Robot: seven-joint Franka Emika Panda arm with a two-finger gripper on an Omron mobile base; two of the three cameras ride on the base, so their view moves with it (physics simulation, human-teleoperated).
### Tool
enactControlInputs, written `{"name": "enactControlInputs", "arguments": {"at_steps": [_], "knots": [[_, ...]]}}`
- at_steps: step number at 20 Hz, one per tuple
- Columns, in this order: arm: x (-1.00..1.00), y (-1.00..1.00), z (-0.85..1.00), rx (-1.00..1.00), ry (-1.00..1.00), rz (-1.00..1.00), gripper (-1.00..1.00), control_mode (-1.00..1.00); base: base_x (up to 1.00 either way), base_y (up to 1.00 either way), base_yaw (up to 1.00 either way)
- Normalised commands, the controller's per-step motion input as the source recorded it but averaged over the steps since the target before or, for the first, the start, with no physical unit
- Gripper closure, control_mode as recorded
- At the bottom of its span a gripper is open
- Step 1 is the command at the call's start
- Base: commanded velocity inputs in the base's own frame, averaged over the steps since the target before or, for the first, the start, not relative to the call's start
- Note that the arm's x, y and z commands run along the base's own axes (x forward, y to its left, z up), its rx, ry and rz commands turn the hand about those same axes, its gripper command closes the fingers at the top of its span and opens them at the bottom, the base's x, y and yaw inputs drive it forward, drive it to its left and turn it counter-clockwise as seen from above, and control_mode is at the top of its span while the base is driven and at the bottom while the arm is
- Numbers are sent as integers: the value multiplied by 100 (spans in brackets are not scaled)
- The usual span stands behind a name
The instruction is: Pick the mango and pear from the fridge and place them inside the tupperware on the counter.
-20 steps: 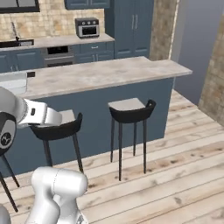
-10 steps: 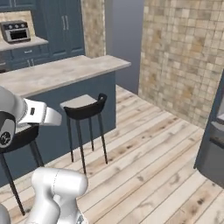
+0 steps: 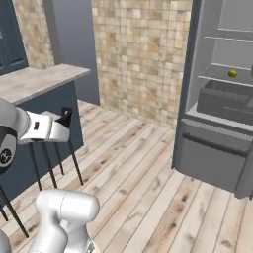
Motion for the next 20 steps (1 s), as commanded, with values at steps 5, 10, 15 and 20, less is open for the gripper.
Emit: {"name": "enactControlInputs", "arguments": {"at_steps": [5, 10, 15, 20], "knots": [[0, 0, 0, 0, 0, 0, -100, 100, 10, -6, -53], [0, 0, 0, 0, 0, 0, -100, 100, 8, -11, -49], [0, 0, 0, 0, 0, 0, -100, 100, 5, -12, -37], [0, 0, 0, 0, 0, 0, -100, 100, 21, -5, -13]]}}
